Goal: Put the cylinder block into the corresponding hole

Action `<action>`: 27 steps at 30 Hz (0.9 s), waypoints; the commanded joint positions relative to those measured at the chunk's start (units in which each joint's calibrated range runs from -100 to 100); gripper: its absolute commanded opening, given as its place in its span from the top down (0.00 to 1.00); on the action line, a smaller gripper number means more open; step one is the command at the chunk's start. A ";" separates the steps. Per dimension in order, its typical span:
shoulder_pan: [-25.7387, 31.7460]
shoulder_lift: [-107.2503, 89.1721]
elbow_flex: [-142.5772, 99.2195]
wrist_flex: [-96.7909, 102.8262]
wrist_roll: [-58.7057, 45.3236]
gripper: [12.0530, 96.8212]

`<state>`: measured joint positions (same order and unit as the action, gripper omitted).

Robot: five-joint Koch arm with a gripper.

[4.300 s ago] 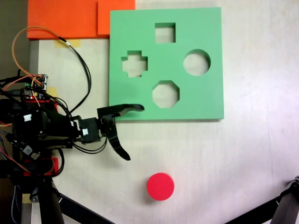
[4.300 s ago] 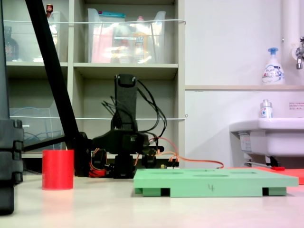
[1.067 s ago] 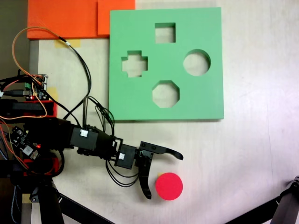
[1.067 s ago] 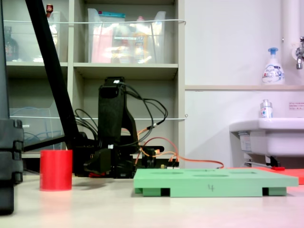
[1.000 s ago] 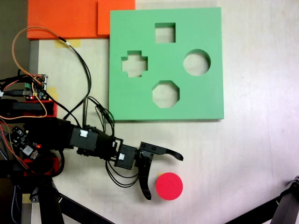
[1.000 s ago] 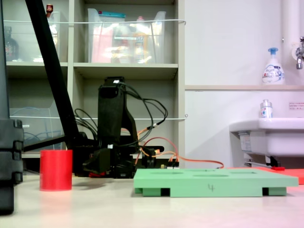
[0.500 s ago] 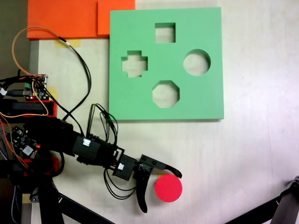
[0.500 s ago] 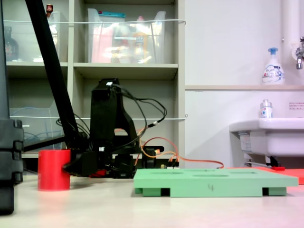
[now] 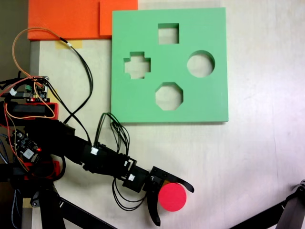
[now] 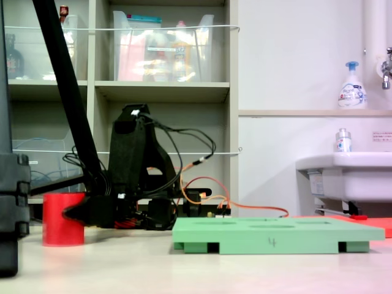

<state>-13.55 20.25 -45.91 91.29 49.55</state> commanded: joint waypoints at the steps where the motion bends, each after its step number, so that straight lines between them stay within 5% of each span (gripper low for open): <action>1: -0.34 0.28 2.54 0.34 0.34 0.23; 10: -0.44 -0.69 3.04 0.34 0.34 0.59; 27: 0.20 -3.91 0.74 0.43 0.34 0.74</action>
<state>-13.46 19.84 -45.52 91.29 49.60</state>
